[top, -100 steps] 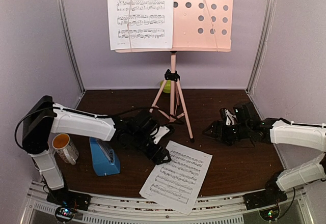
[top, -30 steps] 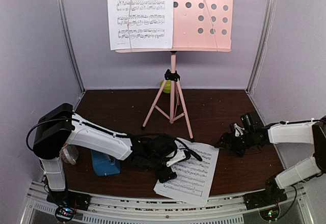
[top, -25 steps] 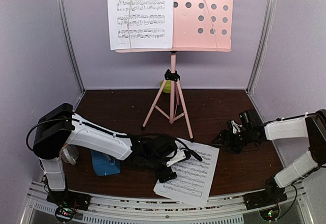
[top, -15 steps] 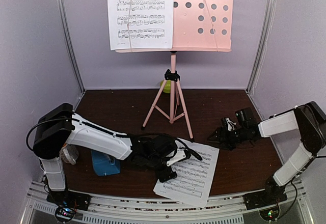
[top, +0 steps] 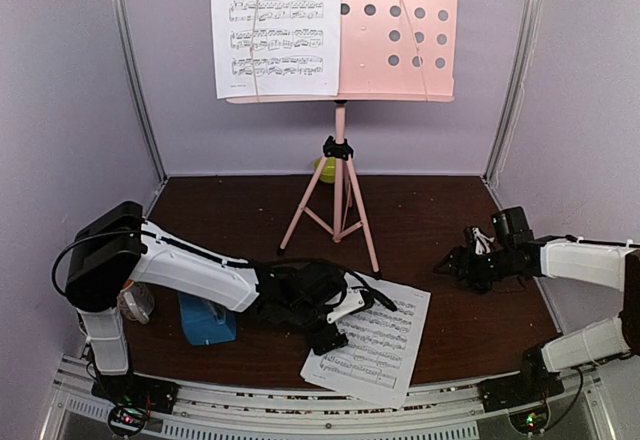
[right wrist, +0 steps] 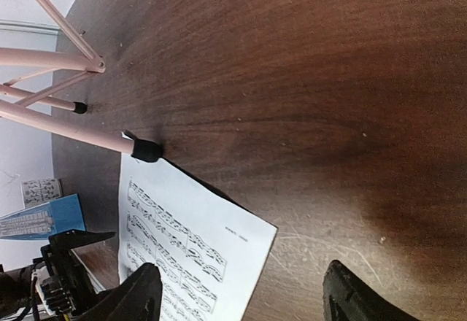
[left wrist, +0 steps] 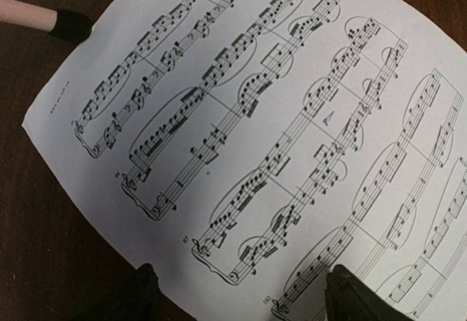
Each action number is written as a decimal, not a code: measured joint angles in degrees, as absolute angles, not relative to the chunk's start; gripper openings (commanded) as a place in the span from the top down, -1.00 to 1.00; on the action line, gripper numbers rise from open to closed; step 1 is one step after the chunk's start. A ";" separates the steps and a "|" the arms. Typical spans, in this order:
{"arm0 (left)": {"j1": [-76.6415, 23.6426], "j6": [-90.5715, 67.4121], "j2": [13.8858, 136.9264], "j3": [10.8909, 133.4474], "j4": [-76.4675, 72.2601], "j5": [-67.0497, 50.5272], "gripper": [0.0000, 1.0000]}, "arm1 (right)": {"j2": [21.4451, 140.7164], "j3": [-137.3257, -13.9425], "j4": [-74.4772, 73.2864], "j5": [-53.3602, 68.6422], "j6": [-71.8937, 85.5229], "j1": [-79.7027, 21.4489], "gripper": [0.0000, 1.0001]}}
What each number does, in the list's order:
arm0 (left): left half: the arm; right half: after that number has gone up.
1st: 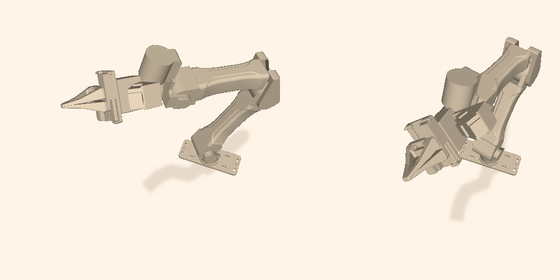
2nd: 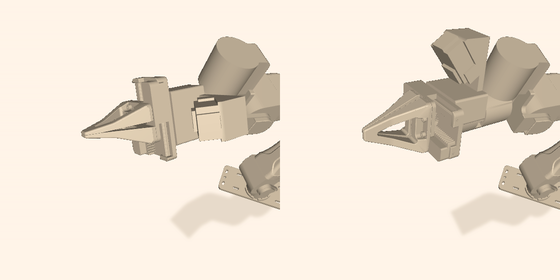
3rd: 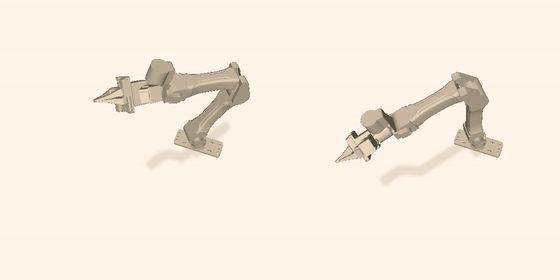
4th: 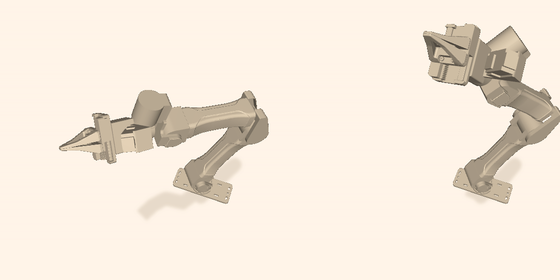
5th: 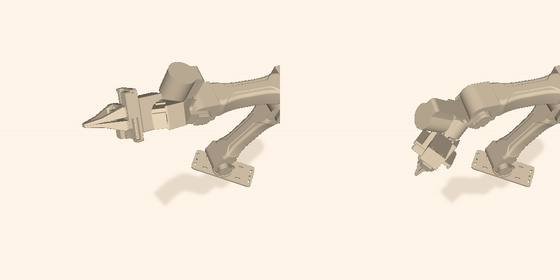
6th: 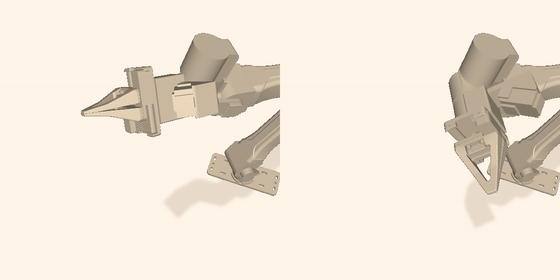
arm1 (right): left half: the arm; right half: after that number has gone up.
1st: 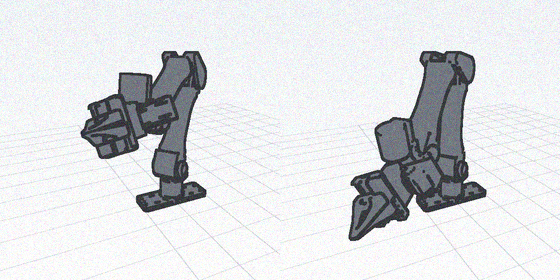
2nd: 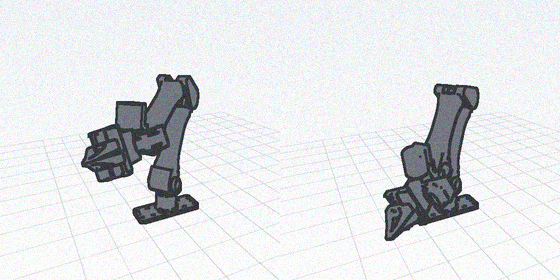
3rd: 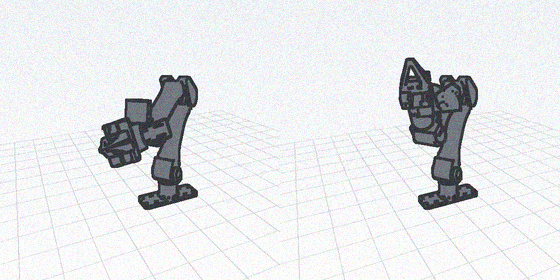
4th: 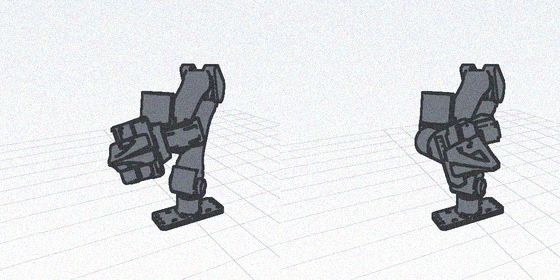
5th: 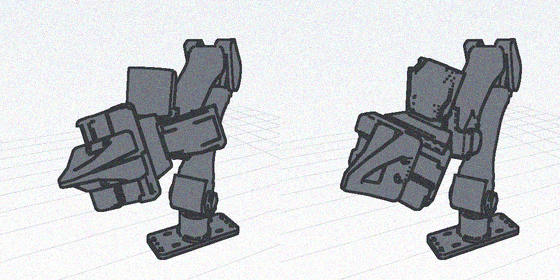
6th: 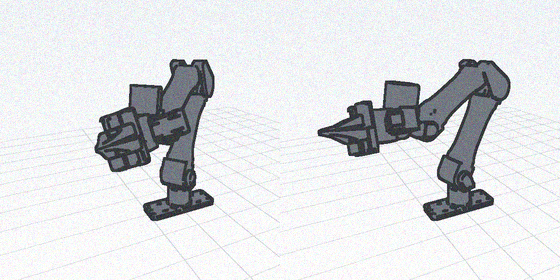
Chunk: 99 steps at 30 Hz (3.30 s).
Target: Set up the instrument practice props
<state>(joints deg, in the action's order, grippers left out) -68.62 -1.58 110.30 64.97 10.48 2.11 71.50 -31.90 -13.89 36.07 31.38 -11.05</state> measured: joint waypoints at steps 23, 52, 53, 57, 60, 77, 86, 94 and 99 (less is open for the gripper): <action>-72.93 11.11 91.61 47.31 10.50 0.25 -0.79 | 72.44 -27.53 -15.99 37.28 30.61 -10.59 -0.51; -74.52 6.37 107.11 58.63 5.56 0.38 -0.63 | 67.83 -18.39 -5.96 42.13 35.57 -11.99 -0.59; -74.41 5.89 107.22 58.70 5.52 0.34 -0.61 | 67.92 -18.00 -5.17 42.92 36.10 -12.43 -0.60; -73.82 4.14 107.37 58.78 5.37 0.30 -0.54 | 67.13 -16.58 -3.55 44.56 37.08 -12.91 -0.69; -73.23 2.96 107.46 58.78 5.15 0.32 -0.53 | 66.11 -15.62 -2.98 46.19 38.13 -12.99 -0.85; -69.56 -3.62 107.68 58.83 -0.89 -0.25 -0.34 | 70.83 -15.55 2.42 53.87 44.38 -18.44 -1.00; -69.30 -4.27 107.68 58.74 -1.93 -0.25 -0.17 | 72.55 -16.78 2.59 54.26 46.02 -21.96 -1.00; -68.95 -4.49 106.08 56.66 -2.96 -0.25 0.05 | 64.47 -16.91 -8.88 50.09 45.52 -22.11 -1.00; -68.93 -4.54 104.75 55.86 -3.40 -0.25 0.15 | 61.34 -17.06 -15.66 48.62 44.31 -20.10 -1.00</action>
